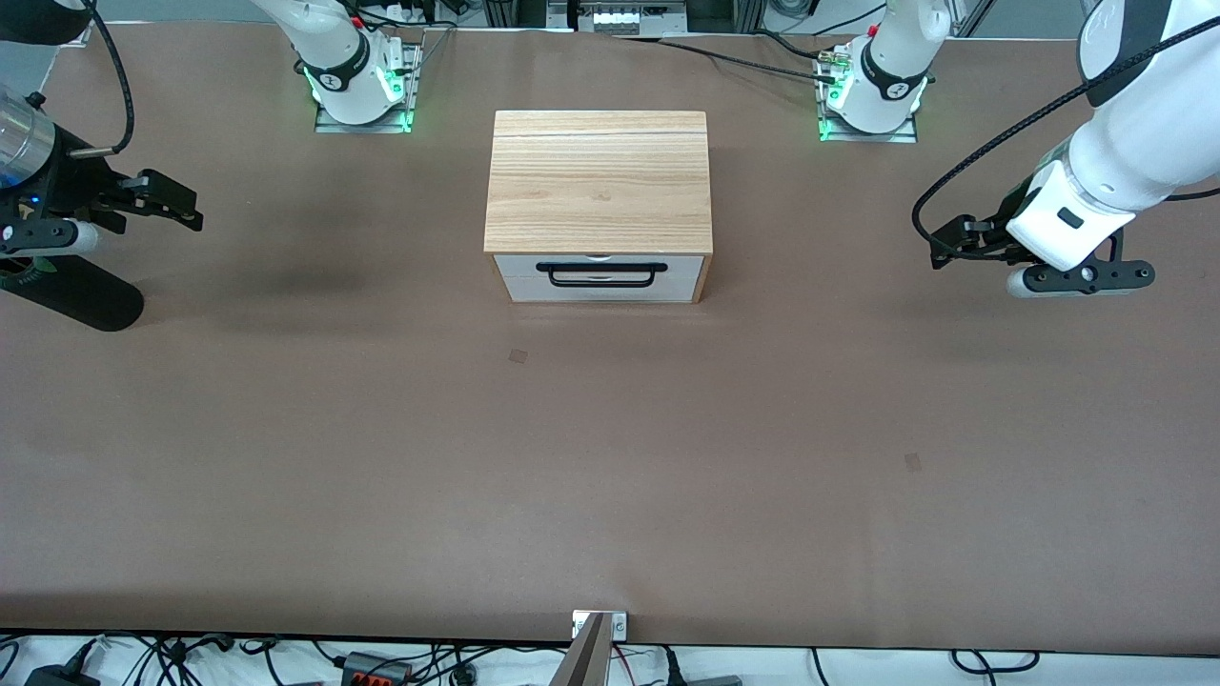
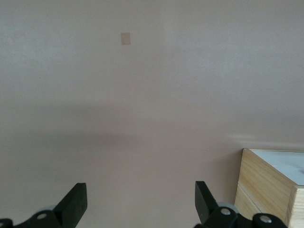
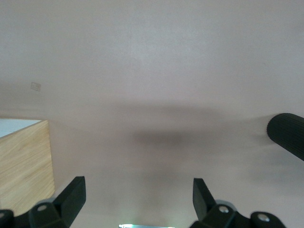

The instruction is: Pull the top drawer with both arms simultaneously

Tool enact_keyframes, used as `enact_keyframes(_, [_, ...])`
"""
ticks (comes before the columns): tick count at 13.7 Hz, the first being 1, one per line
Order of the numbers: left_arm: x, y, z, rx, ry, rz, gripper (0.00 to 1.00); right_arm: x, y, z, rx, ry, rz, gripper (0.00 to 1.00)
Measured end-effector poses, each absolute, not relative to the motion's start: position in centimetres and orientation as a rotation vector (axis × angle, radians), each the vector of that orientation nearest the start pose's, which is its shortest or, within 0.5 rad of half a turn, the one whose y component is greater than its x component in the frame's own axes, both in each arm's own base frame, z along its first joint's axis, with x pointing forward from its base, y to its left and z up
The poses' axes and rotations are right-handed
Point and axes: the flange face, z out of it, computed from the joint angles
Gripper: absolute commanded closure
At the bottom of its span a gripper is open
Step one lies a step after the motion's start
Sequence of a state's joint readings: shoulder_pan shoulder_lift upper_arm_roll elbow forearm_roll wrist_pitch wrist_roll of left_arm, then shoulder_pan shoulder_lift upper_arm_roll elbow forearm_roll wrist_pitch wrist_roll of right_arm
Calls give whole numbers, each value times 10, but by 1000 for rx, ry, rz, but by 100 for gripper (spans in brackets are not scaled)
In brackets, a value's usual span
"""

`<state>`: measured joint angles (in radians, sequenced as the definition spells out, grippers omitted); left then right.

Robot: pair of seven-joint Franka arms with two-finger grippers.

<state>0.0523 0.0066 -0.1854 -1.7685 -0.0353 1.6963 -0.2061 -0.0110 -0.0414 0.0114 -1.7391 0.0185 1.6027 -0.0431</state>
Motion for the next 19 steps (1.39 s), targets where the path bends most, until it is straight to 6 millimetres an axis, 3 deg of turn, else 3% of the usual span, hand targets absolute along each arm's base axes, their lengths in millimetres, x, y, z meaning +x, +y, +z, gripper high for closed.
enact_keyframes(14, [560, -85, 544, -3162, -98, 163, 0, 538, 2, 571, -3117, -66, 148, 0])
enact_keyframes(19, [566, -90, 529, -3179, -94, 219, 0, 538, 2, 570, -3117, -66, 148, 0])
